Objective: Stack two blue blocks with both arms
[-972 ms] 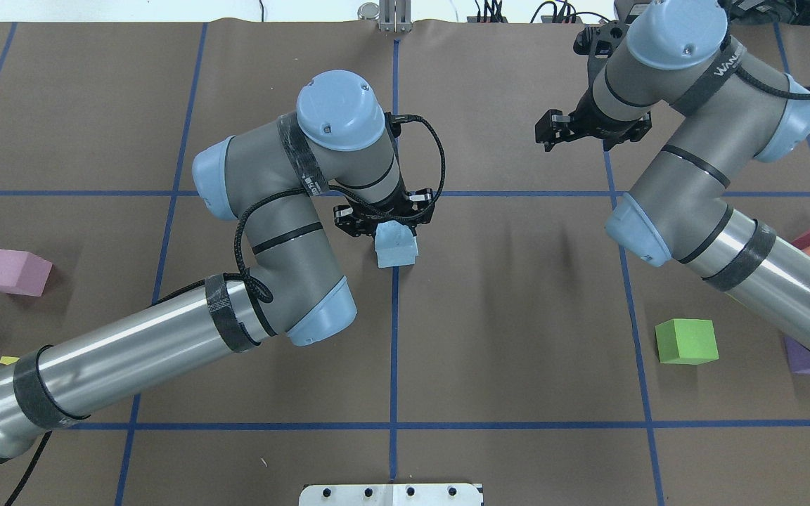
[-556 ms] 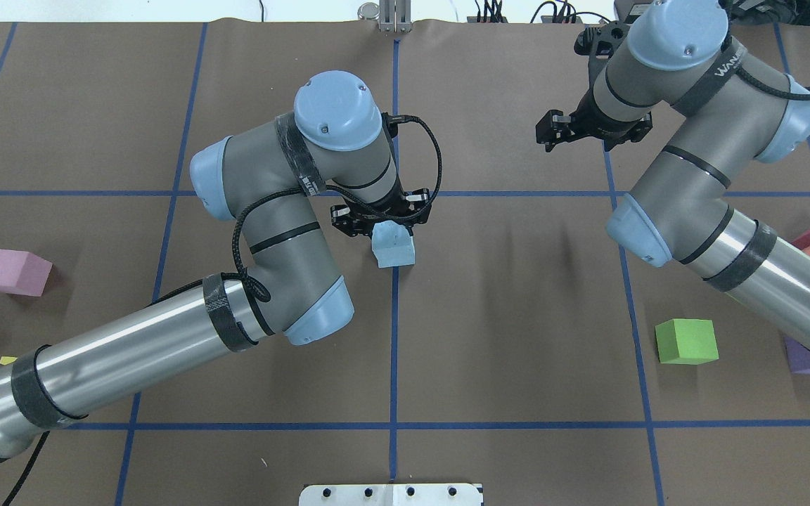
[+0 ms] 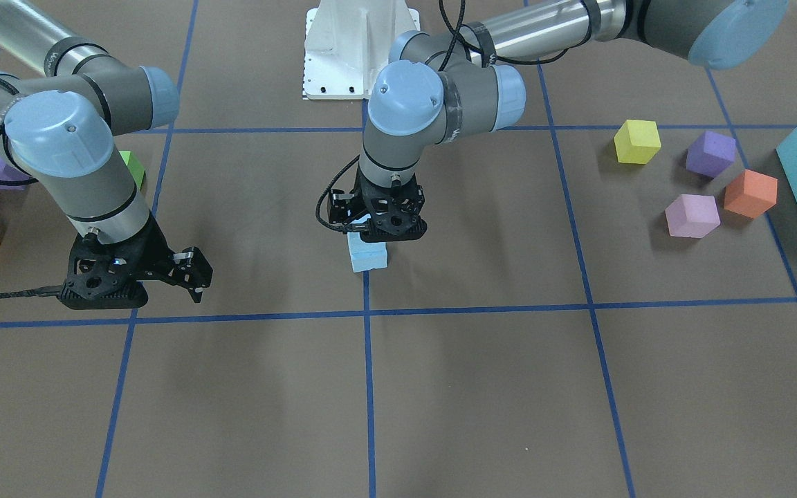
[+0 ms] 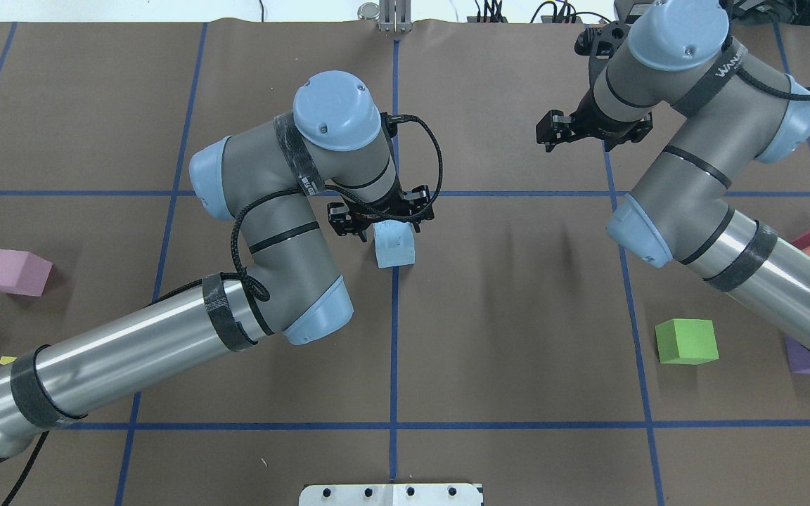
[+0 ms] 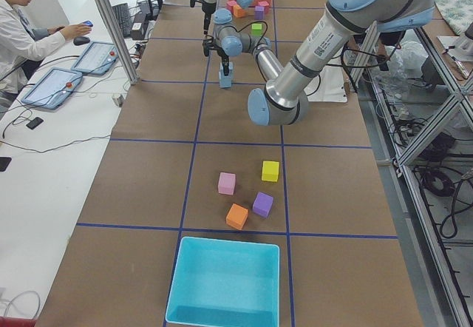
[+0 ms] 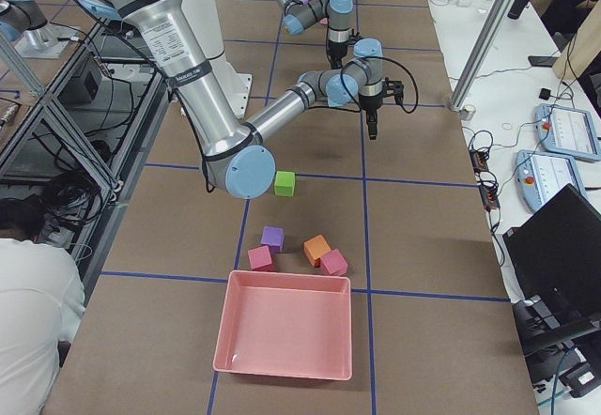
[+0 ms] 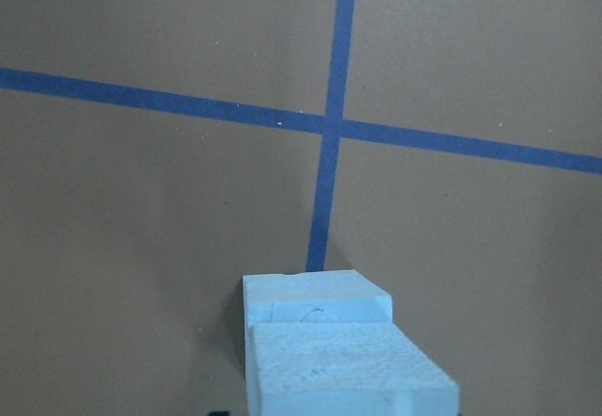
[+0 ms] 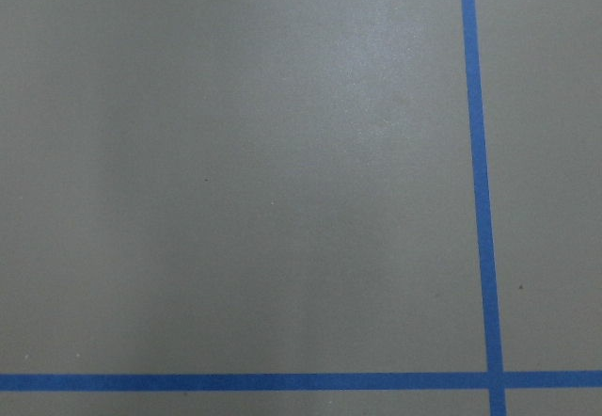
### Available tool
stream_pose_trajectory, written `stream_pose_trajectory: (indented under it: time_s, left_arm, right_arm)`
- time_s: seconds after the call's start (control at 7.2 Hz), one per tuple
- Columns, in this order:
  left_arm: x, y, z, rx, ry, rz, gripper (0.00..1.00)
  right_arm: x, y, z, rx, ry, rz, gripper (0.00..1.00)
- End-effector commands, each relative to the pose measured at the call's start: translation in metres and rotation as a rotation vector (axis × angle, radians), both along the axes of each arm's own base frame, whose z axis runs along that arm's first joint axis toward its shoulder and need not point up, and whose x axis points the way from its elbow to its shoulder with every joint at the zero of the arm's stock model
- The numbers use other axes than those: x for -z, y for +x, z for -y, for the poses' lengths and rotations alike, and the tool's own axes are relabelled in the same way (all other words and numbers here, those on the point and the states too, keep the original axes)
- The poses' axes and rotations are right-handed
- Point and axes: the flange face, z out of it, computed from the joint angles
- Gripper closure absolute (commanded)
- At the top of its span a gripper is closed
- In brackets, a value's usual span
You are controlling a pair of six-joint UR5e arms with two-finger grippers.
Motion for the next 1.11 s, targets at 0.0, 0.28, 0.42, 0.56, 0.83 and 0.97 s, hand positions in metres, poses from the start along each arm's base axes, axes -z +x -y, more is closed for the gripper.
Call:
stream_pose_trajectory:
  time_s: [0.0, 0.28, 0.42, 0.56, 0.83, 0.97]
  left_arm:
    - [0.003, -0.003, 0.0, 0.009, 0.005, -0.002, 0.03]
    - [0.013, -0.051, 0.015, 0.038, 0.011, -0.028, 0.02]
    - [0.01, -0.084, 0.023, 0.041, 0.016, -0.039, 0.02]
    - [-0.016, -0.134, 0.036, 0.019, 0.053, -0.051, 0.02]
    - [-0.093, -0.251, 0.062, -0.034, 0.13, -0.04, 0.02]
    - [-0.135, -0.3, 0.071, -0.064, 0.176, -0.018, 0.02]
  right_arm:
    - [0.0, -0.001, 0.0, 0.0, -0.001, -0.002, 0.0]
    - [0.006, 0.043, 0.022, -0.065, -0.001, 0.005, 0.0]
    - [-0.001, 0.078, 0.035, -0.091, 0.006, 0.0, 0.0]
    - [-0.027, 0.111, 0.028, -0.04, 0.037, -0.027, 0.0]
    - [-0.079, 0.231, 0.03, -0.083, -0.104, 0.1, 0.0]
    - [-0.098, 0.267, 0.005, -0.094, -0.113, 0.114, 0.0]
